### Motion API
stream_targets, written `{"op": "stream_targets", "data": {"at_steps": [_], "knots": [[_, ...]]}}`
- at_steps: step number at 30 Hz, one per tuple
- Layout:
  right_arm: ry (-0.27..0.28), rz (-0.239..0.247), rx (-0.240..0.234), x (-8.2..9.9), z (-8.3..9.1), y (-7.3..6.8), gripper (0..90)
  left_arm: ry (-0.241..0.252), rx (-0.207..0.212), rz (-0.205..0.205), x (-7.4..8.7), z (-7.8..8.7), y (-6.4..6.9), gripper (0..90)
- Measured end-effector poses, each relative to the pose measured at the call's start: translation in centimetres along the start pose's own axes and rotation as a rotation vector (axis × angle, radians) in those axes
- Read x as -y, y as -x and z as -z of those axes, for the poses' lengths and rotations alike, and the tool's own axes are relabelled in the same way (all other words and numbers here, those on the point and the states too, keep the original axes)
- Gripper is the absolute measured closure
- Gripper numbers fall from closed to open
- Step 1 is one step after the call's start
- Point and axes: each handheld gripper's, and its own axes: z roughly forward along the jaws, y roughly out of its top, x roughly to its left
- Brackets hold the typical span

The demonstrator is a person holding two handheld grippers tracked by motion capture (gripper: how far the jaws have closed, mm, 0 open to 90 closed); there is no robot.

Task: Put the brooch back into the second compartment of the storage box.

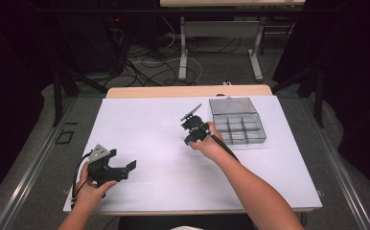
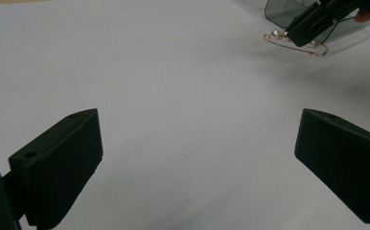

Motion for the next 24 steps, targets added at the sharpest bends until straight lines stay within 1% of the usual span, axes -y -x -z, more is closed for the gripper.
{"op": "stream_targets", "data": {"at_steps": [2,3,4,5,6,7,8,9,11,12,13,14,15,16,17,18,19,20,21,22,23,24], "knots": [[0.092,-0.008,-0.002,0.3,-0.5,0.3,80.9,0.0,0.0,0.001,0.0,0.0,0.0,2.2],[0.086,-0.018,-0.006,0.3,-0.3,0.4,80.9,-0.001,-0.001,0.002,0.0,0.0,0.0,2.2],[0.081,-0.016,0.003,0.3,-0.2,0.6,80.9,-0.001,-0.001,0.002,0.0,0.0,0.0,2.2],[0.083,-0.029,0.005,0.4,-0.1,0.6,80.9,-0.001,-0.001,0.002,0.0,0.0,0.0,2.2],[0.1,-0.018,0.001,0.4,-0.2,0.9,80.9,-0.001,-0.001,0.001,0.0,0.0,0.0,2.3],[0.092,-0.023,0.006,0.5,-0.1,1.0,80.8,-0.001,-0.001,0.001,0.0,0.0,0.0,2.2],[0.146,-0.03,-0.003,0.6,-0.3,1.1,80.9,-0.001,-0.001,0.001,0.0,0.0,0.0,2.2],[0.17,-0.043,0.002,0.7,-0.3,1.2,80.9,-0.001,-0.001,0.001,0.0,0.0,0.0,2.3],[0.068,-0.026,0.014,0.5,0.6,1.6,80.9,-0.001,-0.001,0.001,0.0,0.0,0.0,2.2],[0.106,-0.039,0.014,0.7,0.5,1.7,80.9,-0.001,-0.002,0.001,0.0,0.0,0.0,2.2],[0.11,-0.033,0.014,0.7,0.6,1.9,80.9,-0.001,-0.001,0.001,0.0,0.0,0.0,2.2],[0.109,-0.045,0.016,0.7,0.7,2.0,80.8,-0.001,-0.001,0.001,0.0,0.0,0.0,2.2],[0.097,-0.039,0.02,0.8,1.0,2.2,80.9,0.0,0.0,0.001,0.0,0.0,0.0,2.2],[0.114,-0.039,0.024,0.8,1.0,2.4,80.9,0.0,0.0,0.001,0.0,-0.1,0.0,2.2],[0.113,-0.041,0.029,0.9,1.1,2.6,80.9,-0.001,0.0,0.0,0.0,-0.1,0.0,2.2],[0.104,-0.047,0.024,0.9,1.4,2.8,80.9,0.0,0.0,0.001,0.0,-0.1,0.0,2.2],[0.119,-0.053,0.033,1.0,1.4,3.0,80.9,0.0,0.0,0.002,0.0,-0.1,0.0,2.2],[0.106,-0.052,0.037,1.0,1.6,3.2,80.9,-0.001,-0.001,0.002,0.0,-0.1,0.0,2.2],[0.081,-0.045,0.039,1.0,2.0,3.5,80.9,-0.001,-0.001,0.002,0.0,-0.1,0.0,2.2],[0.057,-0.053,0.047,1.0,2.3,3.7,80.9,-0.002,-0.001,0.003,0.0,-0.1,0.0,2.2],[0.096,-0.052,0.044,1.1,2.3,4.0,80.9,-0.007,0.001,0.002,0.0,0.0,0.0,2.2],[0.068,-0.064,0.046,1.1,2.7,4.3,80.9,-0.002,-0.002,-0.003,0.0,-0.1,0.0,2.2]]}}
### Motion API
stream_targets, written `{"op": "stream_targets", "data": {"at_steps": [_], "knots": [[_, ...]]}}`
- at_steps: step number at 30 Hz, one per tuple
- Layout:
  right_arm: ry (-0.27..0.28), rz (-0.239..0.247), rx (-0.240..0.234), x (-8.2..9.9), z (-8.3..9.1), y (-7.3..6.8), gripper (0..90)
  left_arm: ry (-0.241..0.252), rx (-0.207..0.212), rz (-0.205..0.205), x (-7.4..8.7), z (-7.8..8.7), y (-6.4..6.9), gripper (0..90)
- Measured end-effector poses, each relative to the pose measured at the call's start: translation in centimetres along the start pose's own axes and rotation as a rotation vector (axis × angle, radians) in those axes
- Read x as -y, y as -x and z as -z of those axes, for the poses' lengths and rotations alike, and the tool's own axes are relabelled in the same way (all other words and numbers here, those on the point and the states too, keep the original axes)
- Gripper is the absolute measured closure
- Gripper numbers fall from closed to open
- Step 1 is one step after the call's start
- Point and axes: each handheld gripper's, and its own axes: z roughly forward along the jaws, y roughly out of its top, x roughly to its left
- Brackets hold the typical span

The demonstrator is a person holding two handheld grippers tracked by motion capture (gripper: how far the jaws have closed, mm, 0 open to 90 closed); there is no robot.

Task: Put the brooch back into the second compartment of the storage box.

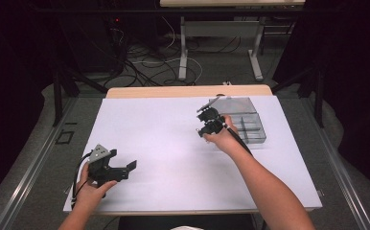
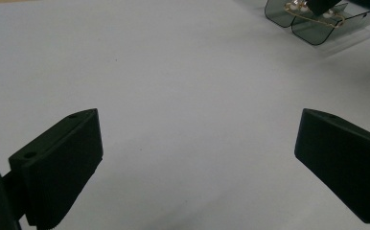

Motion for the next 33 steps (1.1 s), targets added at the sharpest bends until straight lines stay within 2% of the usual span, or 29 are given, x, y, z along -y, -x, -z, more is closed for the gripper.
{"op": "stream_targets", "data": {"at_steps": [1,2,4,7,8,9,12,13,15,17,18,24,25,33], "knots": [[0.044,-0.011,-0.007,0.1,-0.1,0.3,80.9,-0.002,0.0,-0.002,0.0,0.0,0.0,2.2],[0.058,-0.033,0.001,0.2,0.1,0.8,80.9,0.001,0.003,0.004,0.0,0.0,0.0,2.2],[0.068,-0.038,0.011,0.2,0.2,1.0,80.9,0.0,0.003,0.004,0.0,-0.1,0.1,2.2],[0.049,-0.043,0.028,0.2,0.8,1.7,80.9,-0.001,0.003,0.004,0.0,-0.1,0.1,2.3],[0.067,-0.048,0.027,0.3,0.9,1.8,80.9,-0.002,0.003,0.005,0.0,-0.1,0.1,2.2],[0.053,-0.049,0.035,0.3,1.1,2.0,80.9,-0.002,0.003,0.005,0.0,-0.1,0.1,2.2],[0.056,-0.059,0.044,0.3,1.4,2.6,80.9,-0.004,0.001,-0.003,0.0,-0.1,0.0,2.2],[0.074,-0.056,0.046,0.4,1.5,2.9,80.9,-0.004,0.001,-0.002,0.0,-0.1,0.0,2.2],[0.063,-0.06,0.055,0.4,1.7,3.3,80.9,-0.004,0.001,-0.002,0.0,-0.1,0.0,2.2],[0.077,-0.061,0.057,0.5,1.7,3.7,80.9,-0.004,0.001,-0.003,0.0,-0.1,0.0,2.3],[0.063,-0.057,0.073,0.5,1.9,3.9,80.9,-0.007,0.0,-0.001,0.0,-0.1,0.0,2.2],[0.056,-0.079,0.104,0.8,2.3,5.3,80.9,-0.003,0.003,0.005,0.0,-0.2,0.1,2.2],[0.065,-0.082,0.097,0.8,2.2,5.5,80.9,-0.004,0.002,-0.001,0.0,-0.1,0.1,2.2],[0.054,-0.077,0.131,1.3,2.3,6.9,80.9,-0.005,0.003,0.005,0.0,-0.2,0.1,2.2]]}}
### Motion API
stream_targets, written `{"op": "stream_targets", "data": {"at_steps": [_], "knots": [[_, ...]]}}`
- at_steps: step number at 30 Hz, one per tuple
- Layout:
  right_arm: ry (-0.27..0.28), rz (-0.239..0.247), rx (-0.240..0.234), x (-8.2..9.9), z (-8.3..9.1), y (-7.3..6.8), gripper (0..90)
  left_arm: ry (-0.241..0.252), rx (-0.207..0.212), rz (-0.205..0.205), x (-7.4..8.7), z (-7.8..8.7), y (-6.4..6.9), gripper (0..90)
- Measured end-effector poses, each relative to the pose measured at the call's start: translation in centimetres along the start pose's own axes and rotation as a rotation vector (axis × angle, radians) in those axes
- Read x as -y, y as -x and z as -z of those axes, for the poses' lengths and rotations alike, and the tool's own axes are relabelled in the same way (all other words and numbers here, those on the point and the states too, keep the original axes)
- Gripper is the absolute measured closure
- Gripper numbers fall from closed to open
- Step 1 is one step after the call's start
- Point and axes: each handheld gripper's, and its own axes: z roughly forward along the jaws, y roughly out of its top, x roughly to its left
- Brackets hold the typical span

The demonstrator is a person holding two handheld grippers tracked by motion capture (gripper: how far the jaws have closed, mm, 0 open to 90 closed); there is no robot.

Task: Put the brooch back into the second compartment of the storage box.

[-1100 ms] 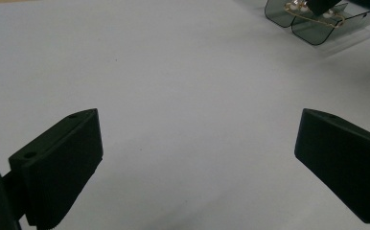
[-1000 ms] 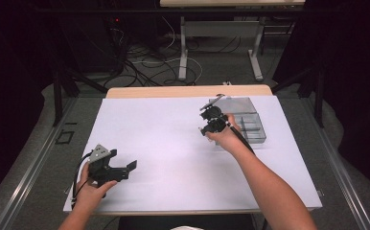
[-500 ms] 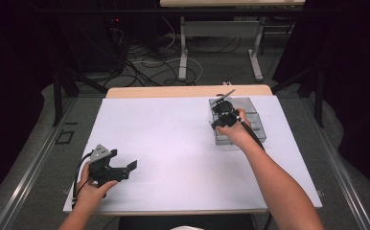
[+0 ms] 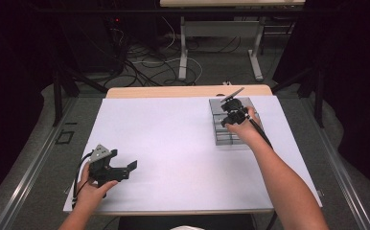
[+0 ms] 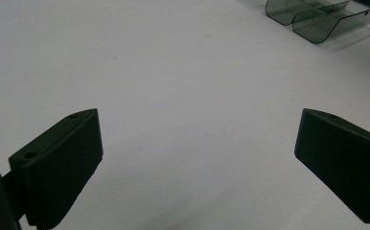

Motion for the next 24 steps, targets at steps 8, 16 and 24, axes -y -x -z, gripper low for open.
{"op": "stream_targets", "data": {"at_steps": [8,16,24], "knots": [[-0.008,0.041,0.045,0.1,0.0,1.2,80.9,-0.005,-0.003,-0.006,0.0,0.0,-0.1,2.2],[-0.003,0.057,0.077,0.3,0.1,2.2,80.8,-0.002,-0.002,0.003,0.0,0.0,-0.1,2.2],[-0.002,0.067,0.092,0.2,0.1,2.9,80.9,-0.004,-0.005,-0.008,0.0,0.0,-0.1,2.3]]}}
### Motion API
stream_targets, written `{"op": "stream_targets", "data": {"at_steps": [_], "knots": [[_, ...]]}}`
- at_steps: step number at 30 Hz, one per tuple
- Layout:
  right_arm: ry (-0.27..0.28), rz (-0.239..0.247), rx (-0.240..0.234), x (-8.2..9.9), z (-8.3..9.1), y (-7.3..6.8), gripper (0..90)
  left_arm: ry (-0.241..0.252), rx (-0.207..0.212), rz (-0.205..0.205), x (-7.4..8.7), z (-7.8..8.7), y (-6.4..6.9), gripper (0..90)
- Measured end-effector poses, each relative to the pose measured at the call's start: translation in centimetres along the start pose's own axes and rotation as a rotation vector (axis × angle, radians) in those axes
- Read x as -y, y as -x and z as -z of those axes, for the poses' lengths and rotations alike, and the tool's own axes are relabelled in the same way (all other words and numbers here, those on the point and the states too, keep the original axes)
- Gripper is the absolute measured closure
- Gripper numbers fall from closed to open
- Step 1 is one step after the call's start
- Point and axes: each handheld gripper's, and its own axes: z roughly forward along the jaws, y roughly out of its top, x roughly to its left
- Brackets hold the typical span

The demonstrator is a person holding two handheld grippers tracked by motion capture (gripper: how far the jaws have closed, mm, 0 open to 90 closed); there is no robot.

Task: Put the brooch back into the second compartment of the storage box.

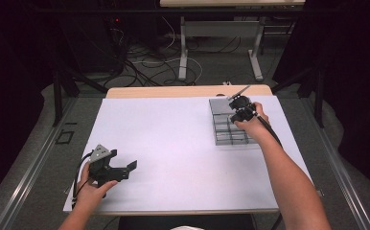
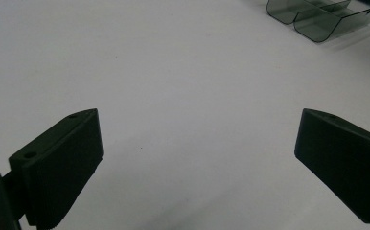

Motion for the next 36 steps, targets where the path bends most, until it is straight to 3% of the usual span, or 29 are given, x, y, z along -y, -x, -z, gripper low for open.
{"op": "stream_targets", "data": {"at_steps": [16,31,32,36], "knots": [[-0.006,0.021,0.028,0.1,-1.1,1.2,80.8,0.005,0.0,0.01,0.1,0.0,0.0,2.3],[-0.029,0.081,0.045,0.1,-2.1,1.7,80.7,0.002,-0.003,0.011,0.1,0.0,0.0,2.2],[-0.007,0.086,0.038,0.2,-2.3,1.7,80.7,-0.001,-0.006,0.007,0.1,0.1,-0.1,2.2],[-0.007,0.112,0.049,0.2,-2.6,1.6,80.7,-0.001,-0.003,0.014,0.1,0.0,0.0,2.2]]}}
